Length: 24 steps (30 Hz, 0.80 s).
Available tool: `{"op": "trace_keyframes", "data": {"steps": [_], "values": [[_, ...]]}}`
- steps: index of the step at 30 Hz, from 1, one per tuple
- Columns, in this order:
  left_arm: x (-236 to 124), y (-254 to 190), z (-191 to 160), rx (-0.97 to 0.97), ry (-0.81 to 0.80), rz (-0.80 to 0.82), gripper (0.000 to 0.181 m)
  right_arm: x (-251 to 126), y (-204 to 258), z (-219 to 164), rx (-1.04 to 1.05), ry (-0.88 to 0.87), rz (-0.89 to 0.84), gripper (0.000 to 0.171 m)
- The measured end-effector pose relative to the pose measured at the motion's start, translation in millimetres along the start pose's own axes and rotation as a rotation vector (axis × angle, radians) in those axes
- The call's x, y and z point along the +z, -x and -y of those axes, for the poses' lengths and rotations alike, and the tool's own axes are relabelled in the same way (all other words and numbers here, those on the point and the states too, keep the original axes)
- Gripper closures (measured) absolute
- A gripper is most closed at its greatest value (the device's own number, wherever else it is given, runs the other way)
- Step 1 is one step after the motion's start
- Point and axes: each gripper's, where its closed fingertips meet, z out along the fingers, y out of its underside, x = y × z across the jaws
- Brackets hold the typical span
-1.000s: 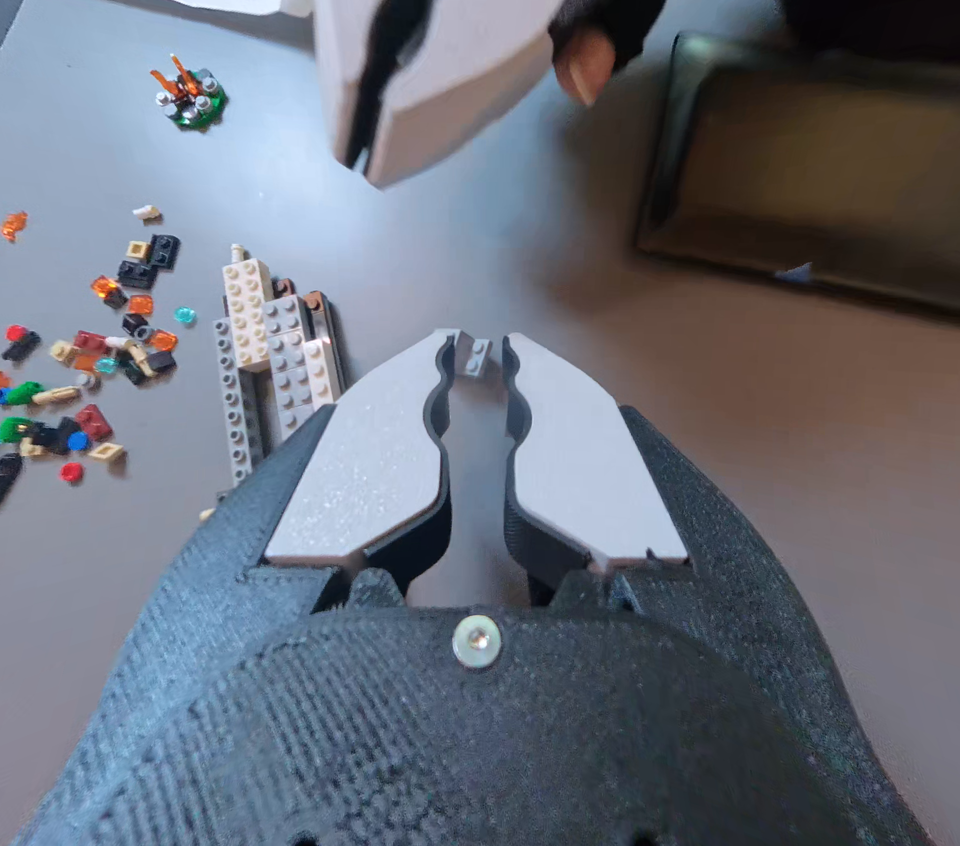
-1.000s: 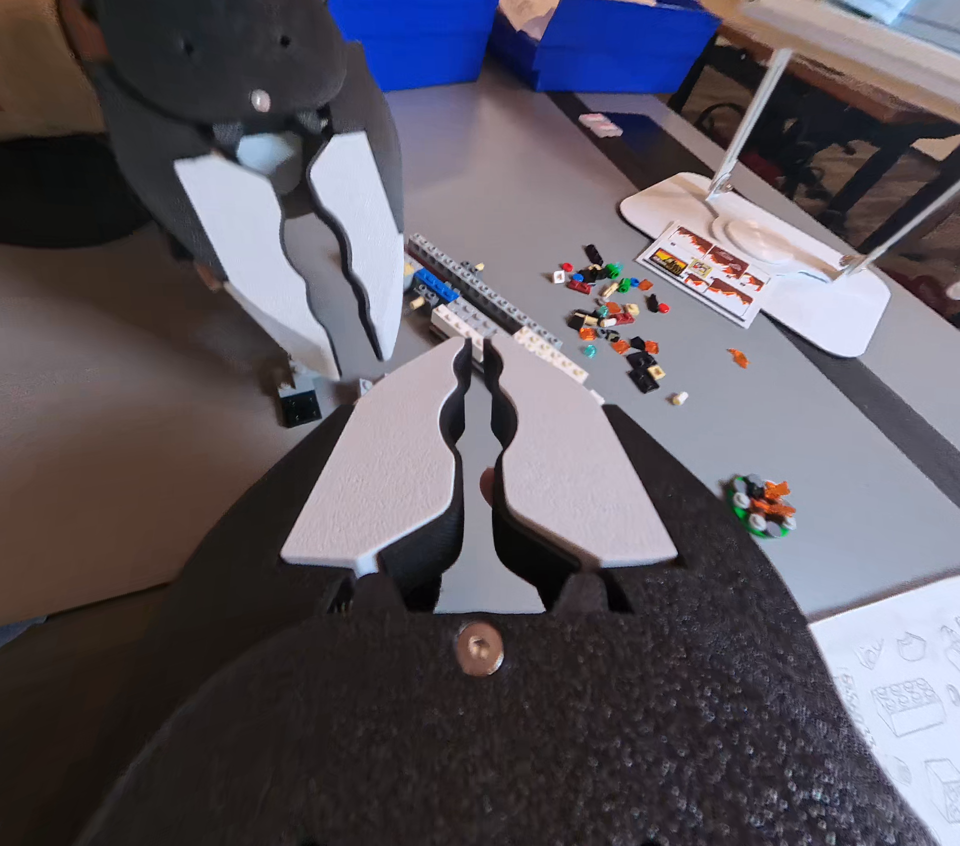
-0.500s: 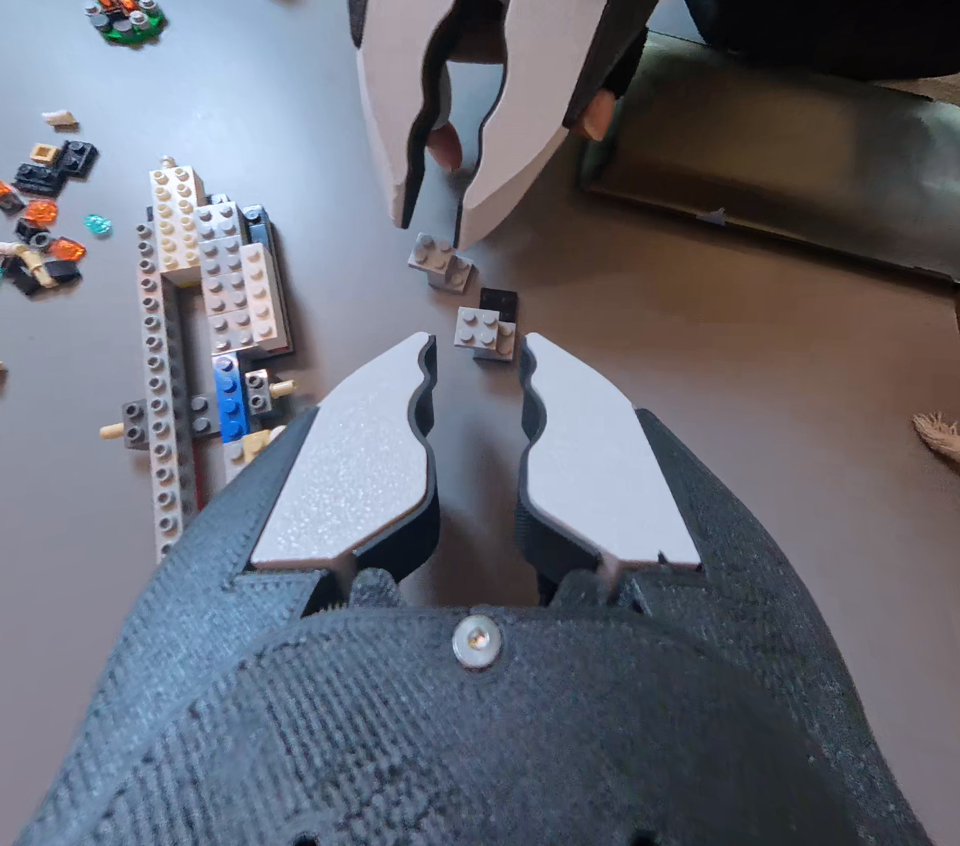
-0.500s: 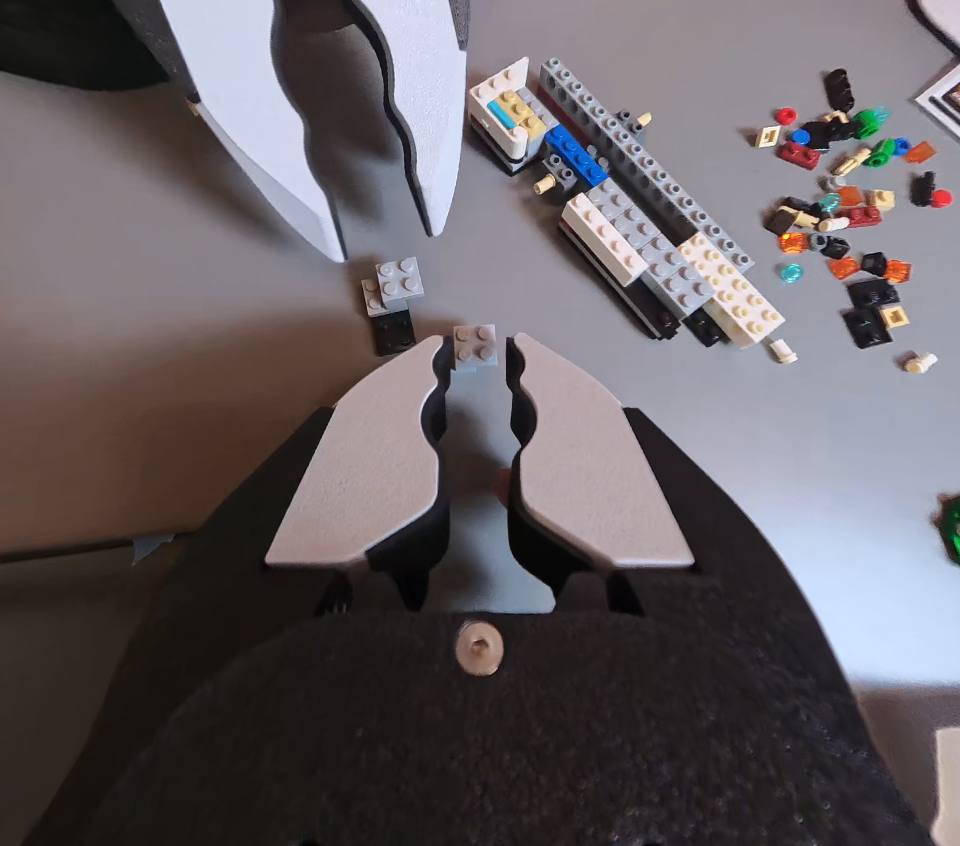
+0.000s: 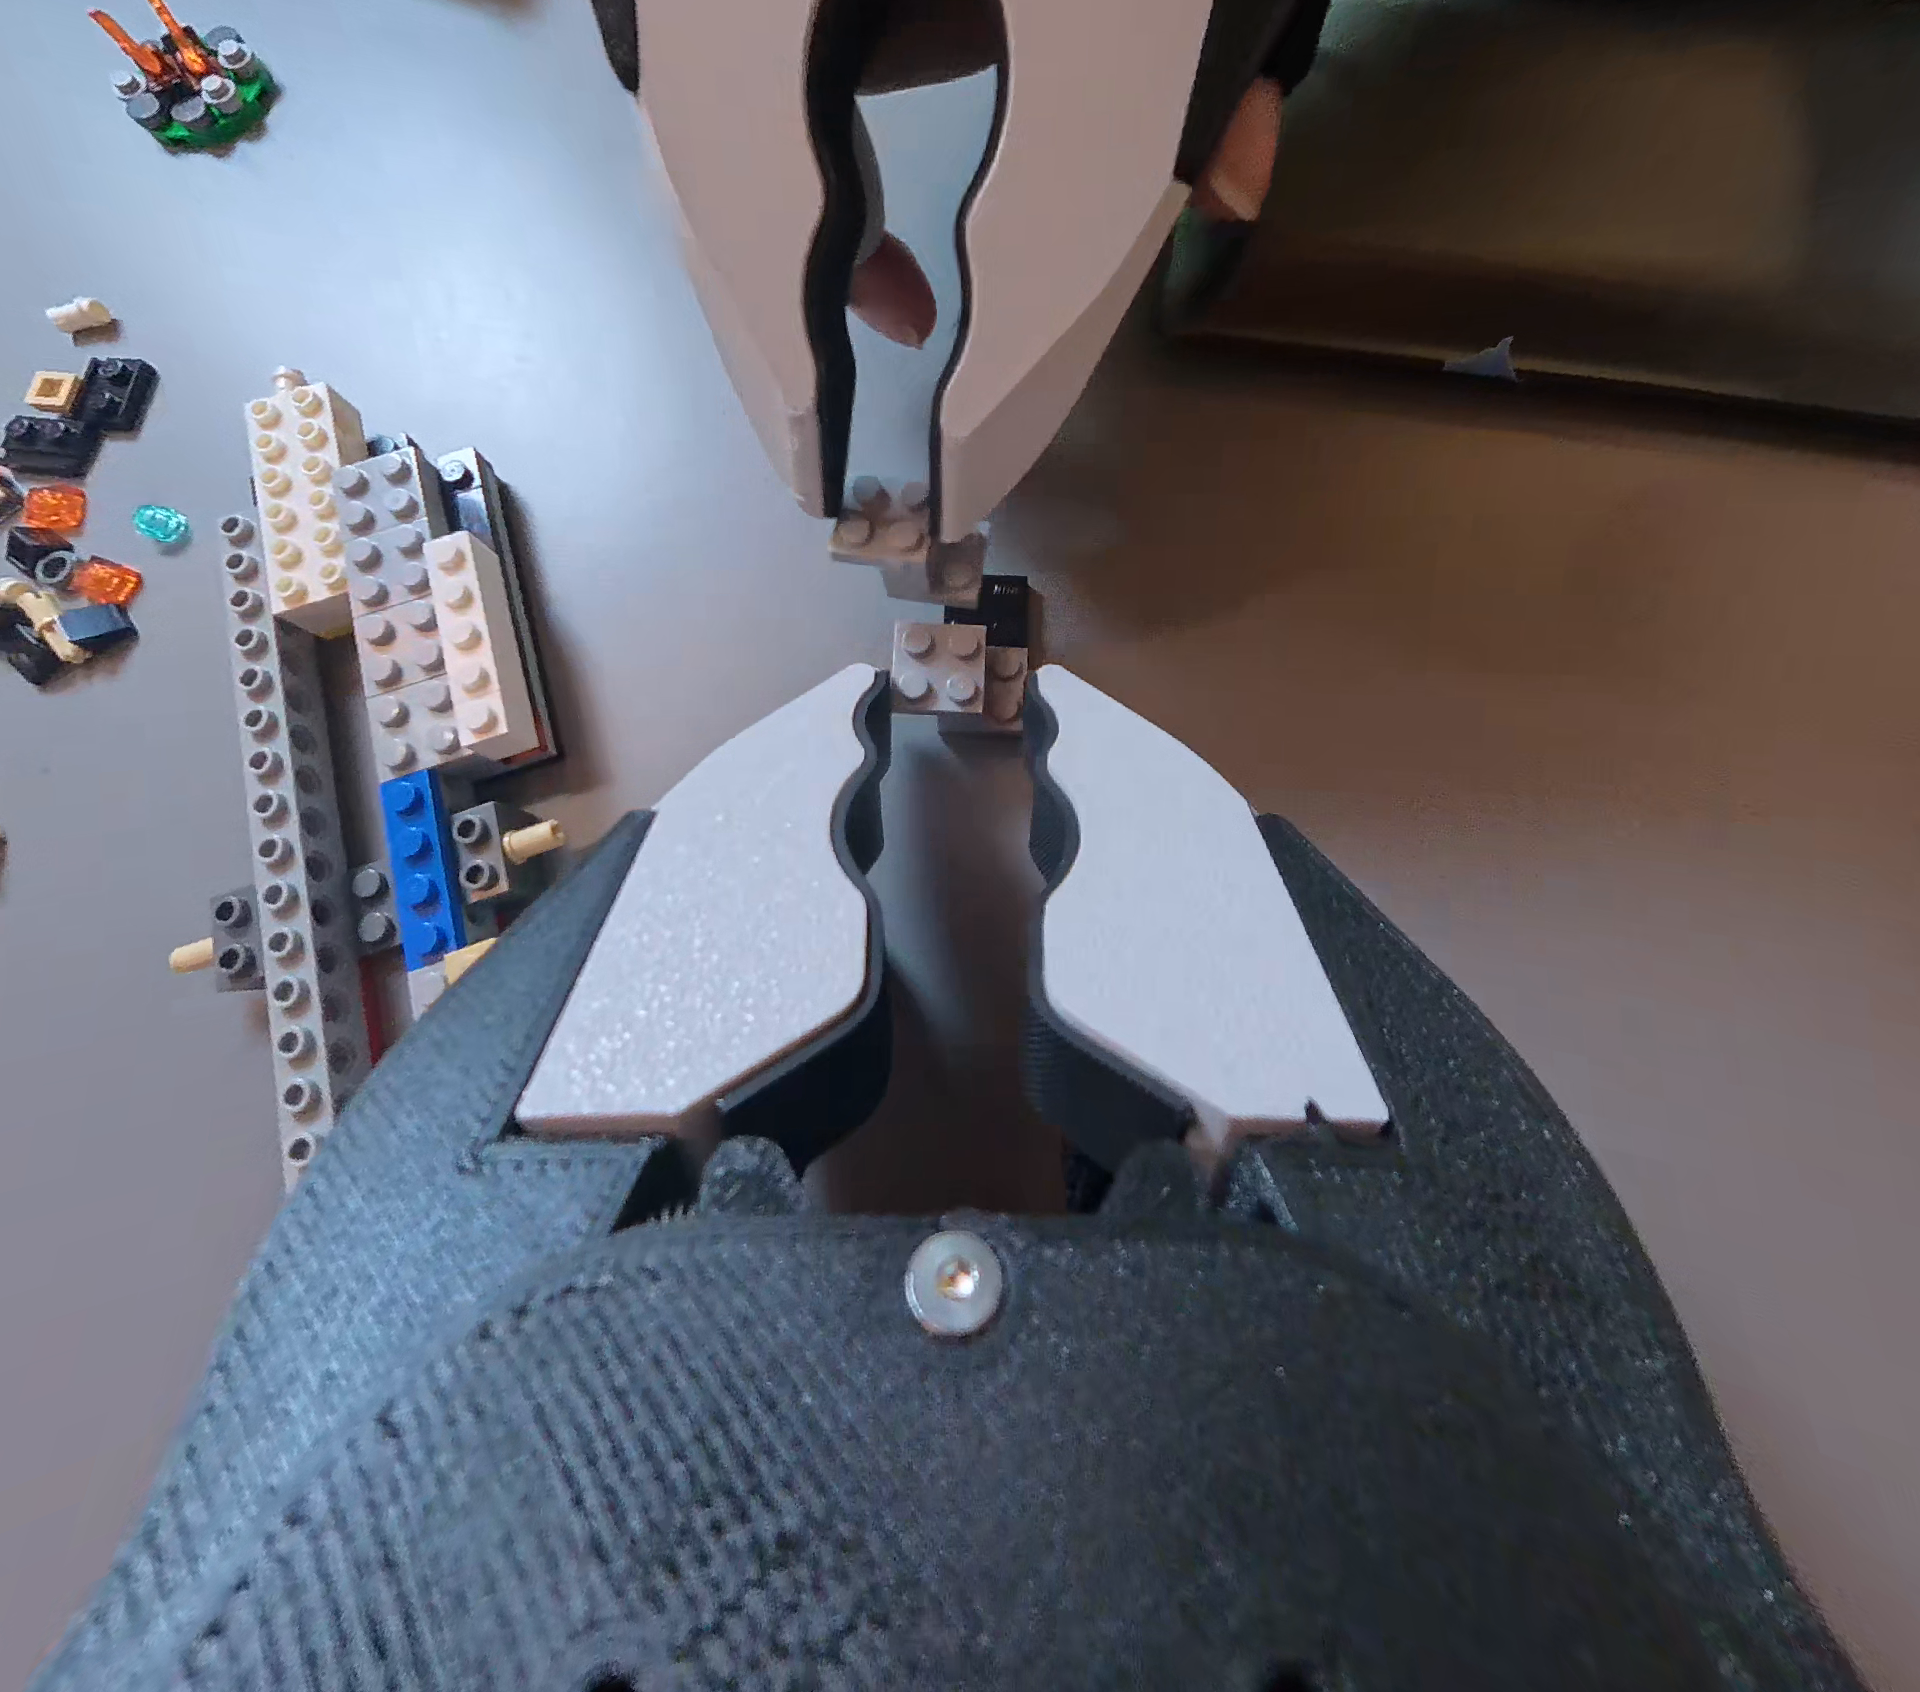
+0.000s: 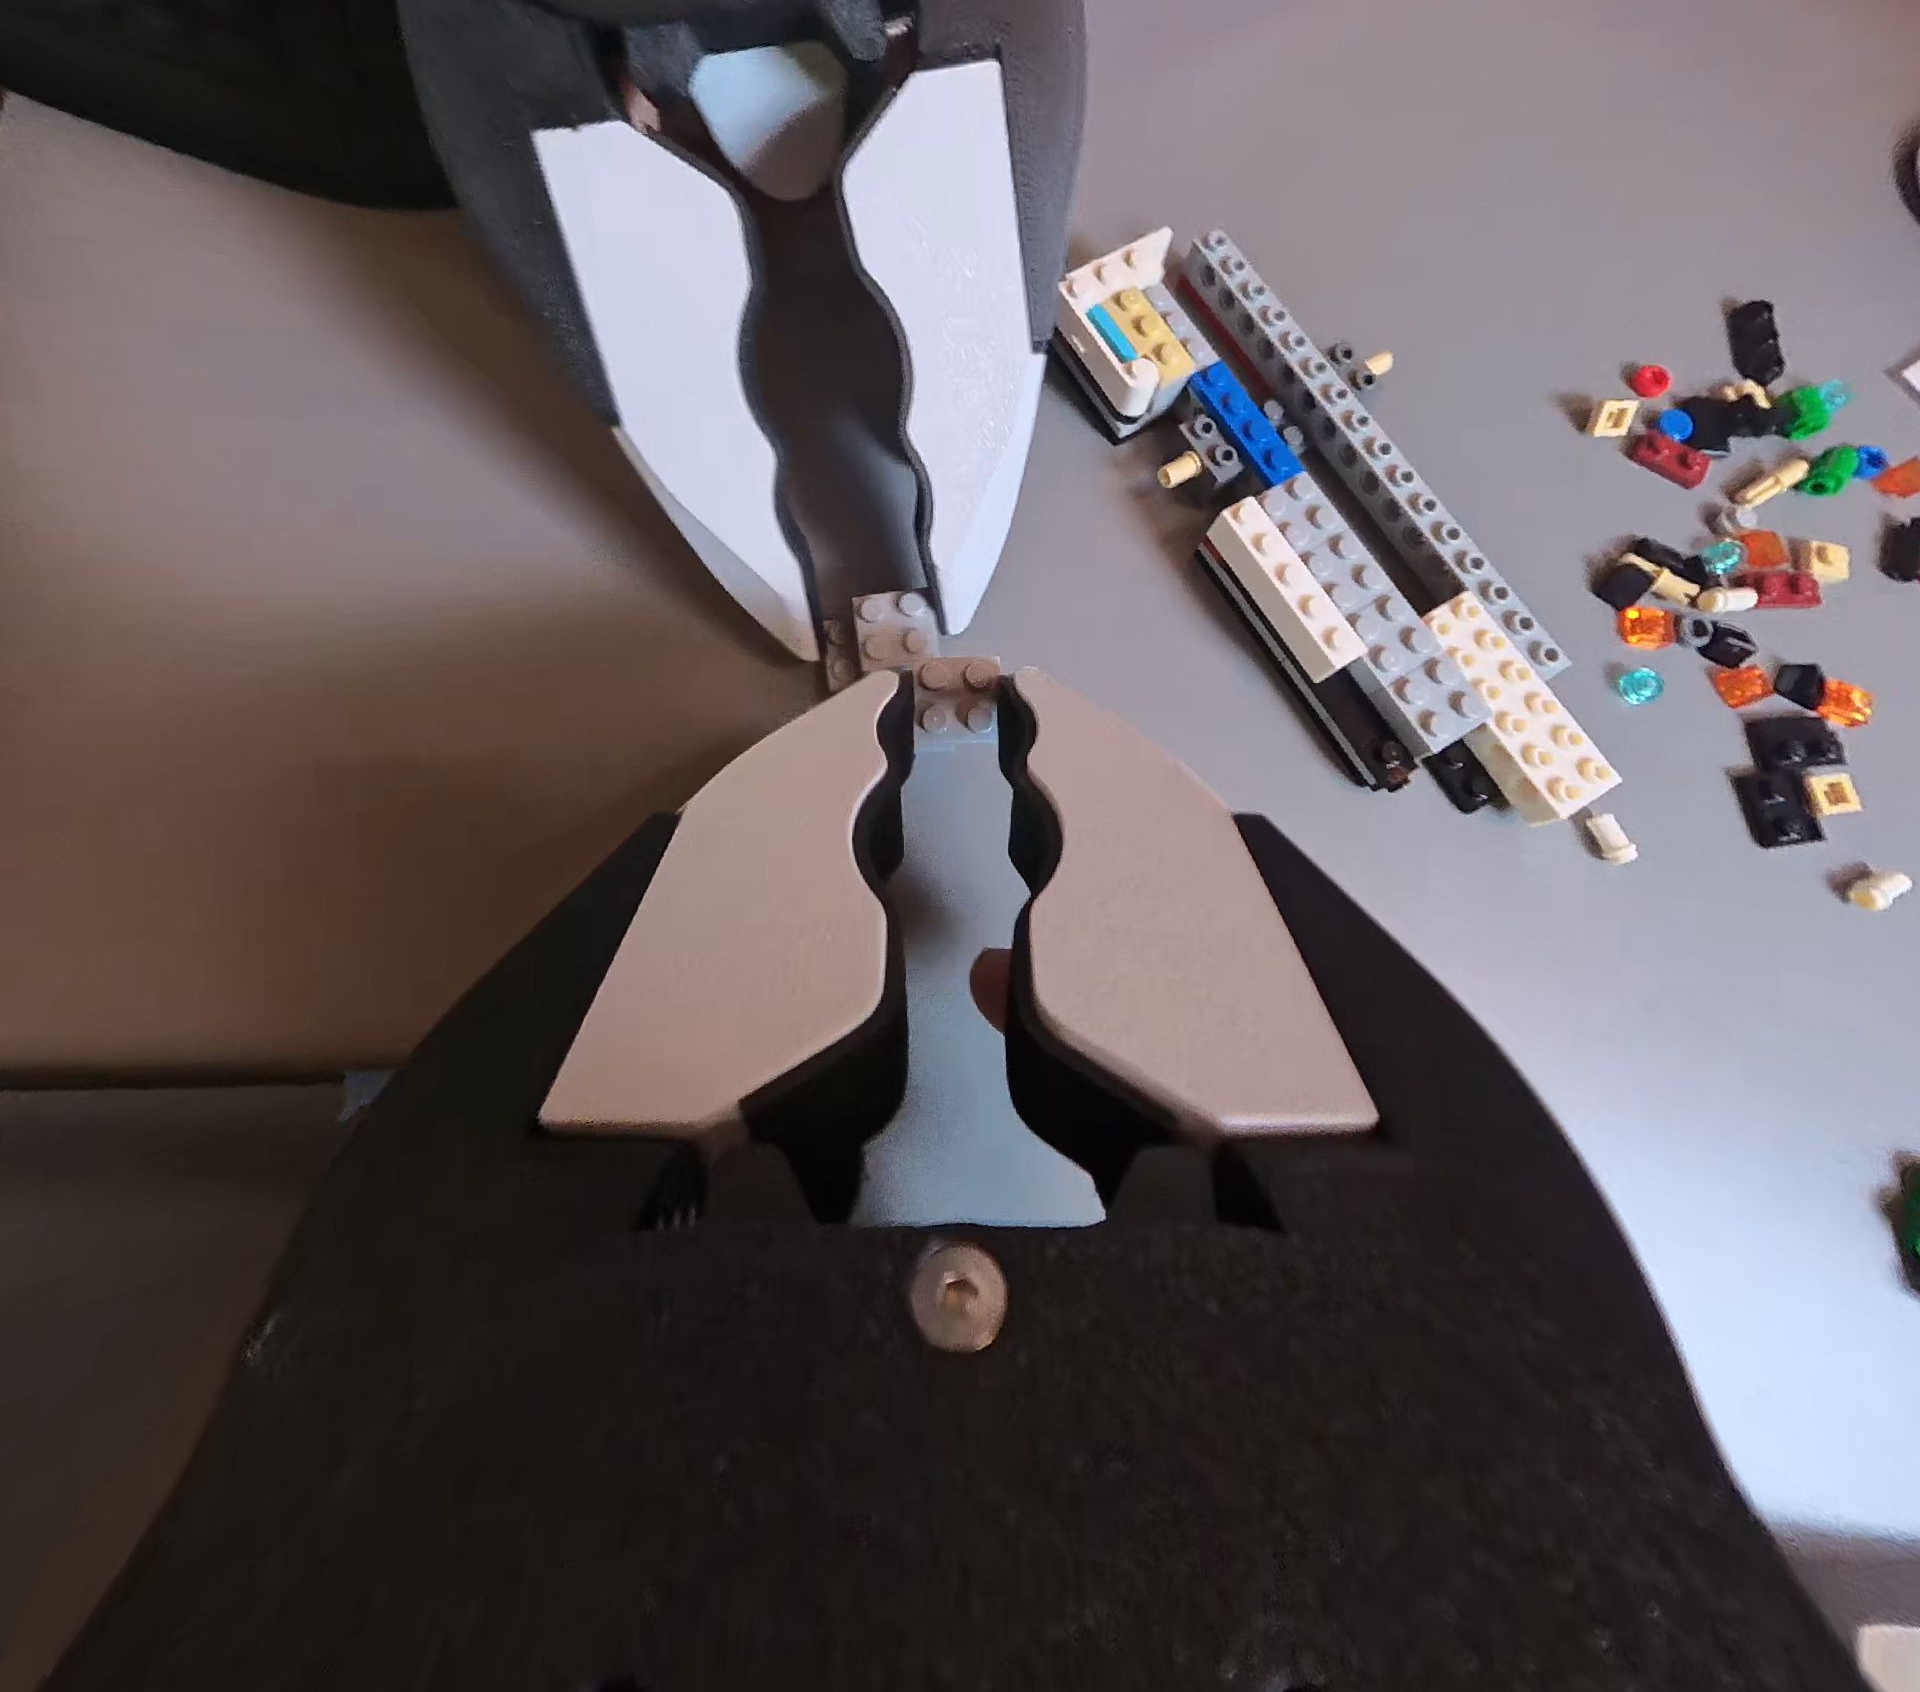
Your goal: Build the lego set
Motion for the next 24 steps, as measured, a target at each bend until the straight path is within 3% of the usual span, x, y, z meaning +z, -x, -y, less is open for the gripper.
{"op": "trace_keyframes", "data": {"steps": [1, 24], "values": [[0, 0, 0, 0.001, -0.001, 0.000, 0.157, 0, 3, 0, -0.014, 0.010, 0.013, 0.156], [2, 0, 2, 0.009, -0.021, 0.002, 0.160, 12, 11, -12, -0.194, 0.074, -0.055, 0.155]]}}
